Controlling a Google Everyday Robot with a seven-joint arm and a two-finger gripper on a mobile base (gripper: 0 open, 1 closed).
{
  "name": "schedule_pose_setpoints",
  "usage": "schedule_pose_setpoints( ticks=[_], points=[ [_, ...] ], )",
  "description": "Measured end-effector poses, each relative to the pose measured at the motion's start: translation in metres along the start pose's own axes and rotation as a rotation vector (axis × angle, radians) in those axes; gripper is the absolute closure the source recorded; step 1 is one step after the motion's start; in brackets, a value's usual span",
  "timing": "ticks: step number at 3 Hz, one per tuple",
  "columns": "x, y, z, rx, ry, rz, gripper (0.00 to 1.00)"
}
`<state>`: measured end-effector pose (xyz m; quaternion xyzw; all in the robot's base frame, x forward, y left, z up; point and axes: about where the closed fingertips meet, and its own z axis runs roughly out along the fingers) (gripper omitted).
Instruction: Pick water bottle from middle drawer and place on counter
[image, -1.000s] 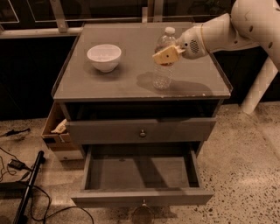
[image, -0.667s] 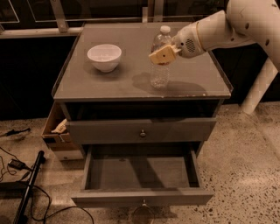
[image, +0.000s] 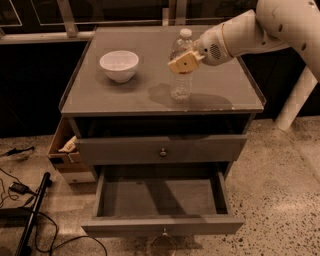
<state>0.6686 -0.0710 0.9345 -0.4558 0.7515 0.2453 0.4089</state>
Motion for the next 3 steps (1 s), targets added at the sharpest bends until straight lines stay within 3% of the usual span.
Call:
schedule_pose_setpoints(
  ticks=[3],
  points=[
    [0.0097,-0.0026,0.0039,-0.024,-0.018,0.055,1.0]
  ],
)
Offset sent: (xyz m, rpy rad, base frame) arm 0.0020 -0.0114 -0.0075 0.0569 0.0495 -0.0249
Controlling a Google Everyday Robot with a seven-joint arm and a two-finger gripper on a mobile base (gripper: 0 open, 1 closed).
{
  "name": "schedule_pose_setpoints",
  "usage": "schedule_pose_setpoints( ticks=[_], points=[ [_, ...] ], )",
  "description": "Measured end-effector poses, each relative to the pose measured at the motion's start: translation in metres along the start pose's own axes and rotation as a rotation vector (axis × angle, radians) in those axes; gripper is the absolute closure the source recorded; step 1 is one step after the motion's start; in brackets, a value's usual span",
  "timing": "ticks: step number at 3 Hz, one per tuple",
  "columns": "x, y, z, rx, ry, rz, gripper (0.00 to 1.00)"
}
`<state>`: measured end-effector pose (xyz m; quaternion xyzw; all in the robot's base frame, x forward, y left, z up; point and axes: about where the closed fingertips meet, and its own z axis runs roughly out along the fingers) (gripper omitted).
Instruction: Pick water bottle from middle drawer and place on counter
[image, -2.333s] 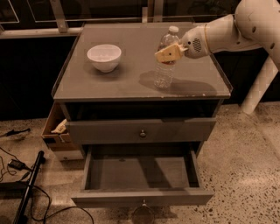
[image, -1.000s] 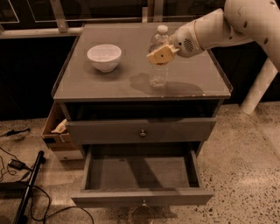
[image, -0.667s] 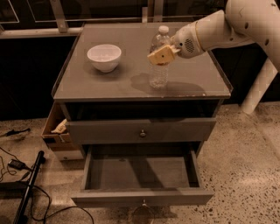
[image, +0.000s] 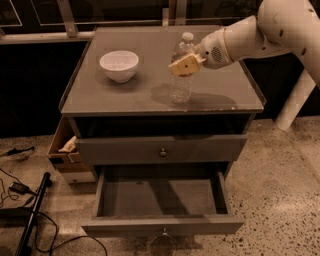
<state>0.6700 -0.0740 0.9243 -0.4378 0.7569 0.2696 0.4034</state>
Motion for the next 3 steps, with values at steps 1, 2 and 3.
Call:
schedule_pose_setpoints(
  ticks=[1,2,3],
  points=[
    [0.0,0.0,0.0,0.0,0.0,0.0,0.81],
    [0.0,0.0,0.0001,0.0,0.0,0.0,0.58],
    [0.0,0.0,0.0001,0.0,0.0,0.0,0.34]
  ],
)
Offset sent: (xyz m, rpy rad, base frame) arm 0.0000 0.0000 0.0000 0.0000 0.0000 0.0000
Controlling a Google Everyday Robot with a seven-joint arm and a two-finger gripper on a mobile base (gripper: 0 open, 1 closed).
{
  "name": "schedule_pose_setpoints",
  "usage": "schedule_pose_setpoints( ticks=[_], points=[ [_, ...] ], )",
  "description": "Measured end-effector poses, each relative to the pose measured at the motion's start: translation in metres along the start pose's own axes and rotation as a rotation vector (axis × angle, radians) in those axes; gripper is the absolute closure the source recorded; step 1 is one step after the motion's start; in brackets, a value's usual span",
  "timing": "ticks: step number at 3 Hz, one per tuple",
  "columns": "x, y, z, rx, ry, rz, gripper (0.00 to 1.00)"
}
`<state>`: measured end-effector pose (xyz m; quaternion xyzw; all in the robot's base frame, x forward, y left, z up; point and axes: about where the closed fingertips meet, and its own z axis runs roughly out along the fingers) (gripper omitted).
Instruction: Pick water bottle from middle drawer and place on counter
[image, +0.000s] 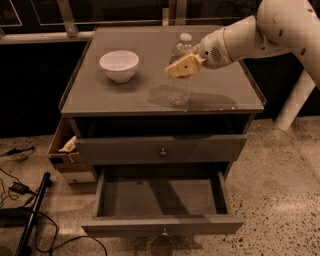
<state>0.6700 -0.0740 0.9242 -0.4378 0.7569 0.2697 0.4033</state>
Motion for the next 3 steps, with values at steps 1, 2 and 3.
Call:
schedule_pose_setpoints(
  ticks=[1,2,3],
  points=[
    [0.0,0.0,0.0,0.0,0.0,0.0,0.12],
    [0.0,0.0,0.0001,0.0,0.0,0.0,0.0],
    [0.0,0.0,0.0001,0.0,0.0,0.0,0.0]
  ],
)
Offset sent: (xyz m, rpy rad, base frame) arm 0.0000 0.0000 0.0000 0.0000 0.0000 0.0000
